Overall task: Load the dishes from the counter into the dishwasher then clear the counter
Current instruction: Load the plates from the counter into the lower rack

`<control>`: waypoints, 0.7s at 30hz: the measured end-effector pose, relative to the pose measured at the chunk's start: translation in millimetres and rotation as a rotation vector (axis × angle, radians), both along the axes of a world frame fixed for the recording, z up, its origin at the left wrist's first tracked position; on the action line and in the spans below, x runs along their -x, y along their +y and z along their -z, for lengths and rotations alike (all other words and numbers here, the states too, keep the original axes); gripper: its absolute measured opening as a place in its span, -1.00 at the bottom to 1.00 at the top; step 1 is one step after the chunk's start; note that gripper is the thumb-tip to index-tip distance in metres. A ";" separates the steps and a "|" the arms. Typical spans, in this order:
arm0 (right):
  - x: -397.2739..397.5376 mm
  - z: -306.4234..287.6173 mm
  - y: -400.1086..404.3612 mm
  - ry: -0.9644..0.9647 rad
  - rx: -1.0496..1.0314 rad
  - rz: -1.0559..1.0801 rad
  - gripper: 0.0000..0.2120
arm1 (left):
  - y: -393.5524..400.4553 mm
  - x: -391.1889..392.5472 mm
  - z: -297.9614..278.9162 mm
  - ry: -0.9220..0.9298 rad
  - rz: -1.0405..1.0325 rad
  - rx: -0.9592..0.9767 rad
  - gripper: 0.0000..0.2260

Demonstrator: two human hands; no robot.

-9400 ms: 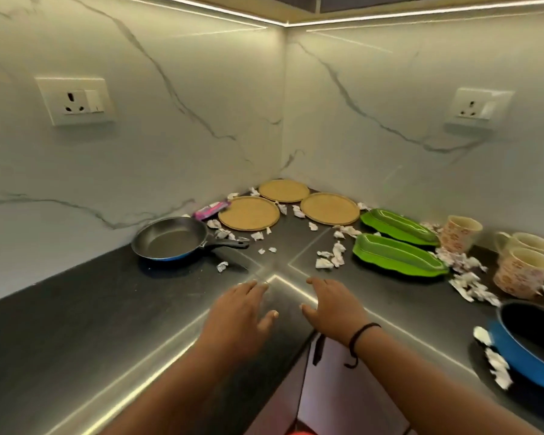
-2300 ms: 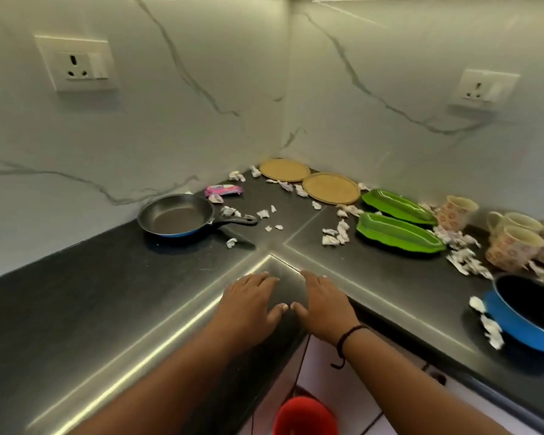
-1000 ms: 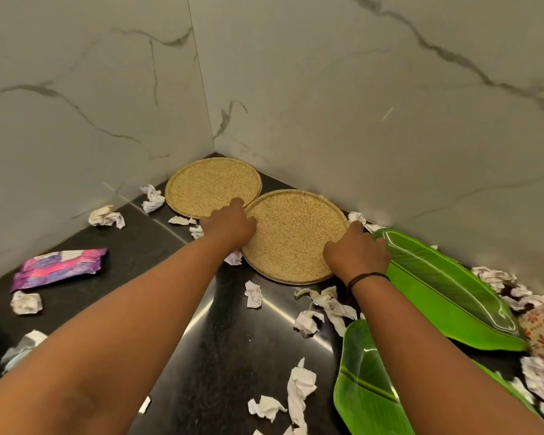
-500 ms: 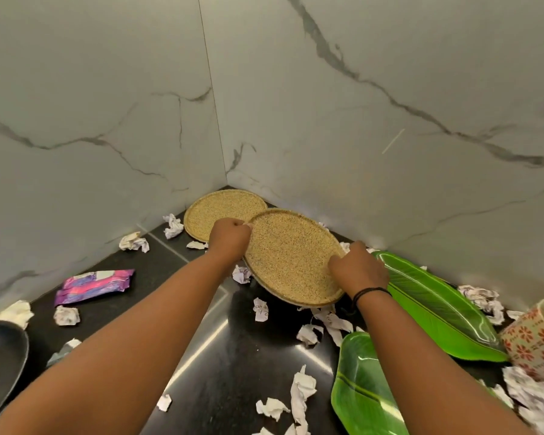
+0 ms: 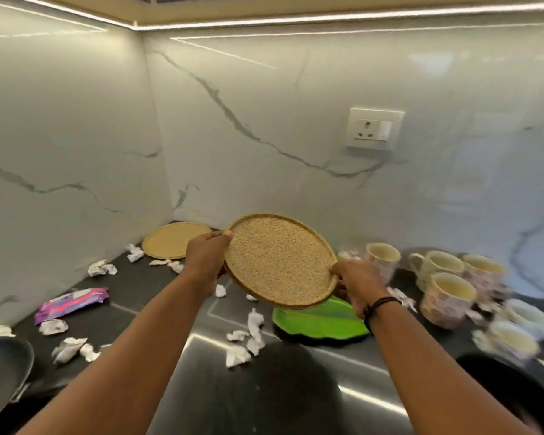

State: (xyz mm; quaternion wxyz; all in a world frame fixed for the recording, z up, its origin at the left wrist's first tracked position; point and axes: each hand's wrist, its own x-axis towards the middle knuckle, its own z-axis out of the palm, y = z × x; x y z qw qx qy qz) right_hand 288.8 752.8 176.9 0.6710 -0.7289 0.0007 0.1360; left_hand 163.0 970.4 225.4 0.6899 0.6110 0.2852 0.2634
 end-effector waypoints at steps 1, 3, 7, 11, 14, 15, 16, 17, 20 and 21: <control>19.0 -3.1 -22.3 0.029 -0.035 0.050 -0.98 | -17.8 7.1 2.4 0.000 0.039 0.040 -0.92; 60.7 -6.8 -77.3 0.044 -0.039 0.148 -0.88 | -63.0 23.6 6.4 0.028 0.138 0.116 -0.93; 140.7 -16.3 -188.5 0.042 -0.022 0.307 -0.94 | -156.2 46.4 15.7 0.083 0.334 0.204 -0.92; 215.0 -24.1 -295.1 0.003 0.002 0.450 -0.86 | -253.8 63.2 27.2 0.132 0.559 0.212 -0.90; 272.2 -25.4 -373.6 0.001 0.021 0.544 -0.90 | -326.9 79.3 30.6 0.173 0.798 0.196 -0.86; 290.3 -23.7 -398.9 0.002 0.019 0.579 -0.90 | -350.8 86.9 30.8 0.173 0.879 0.194 -0.87; 305.9 -20.9 -421.3 0.012 0.011 0.608 -0.89 | -371.0 93.8 31.2 0.172 0.950 0.196 -0.87; 323.6 -15.8 -447.1 0.018 0.000 0.648 -0.88 | -396.1 102.1 32.3 0.179 1.013 0.200 -0.89; 377.5 1.8 -516.9 0.054 -0.014 0.750 -0.88 | -473.9 121.6 44.4 0.226 1.157 0.207 -0.94; 392.1 7.8 -536.2 0.063 -0.022 0.785 -0.89 | -497.5 127.6 48.4 0.245 1.194 0.215 -0.93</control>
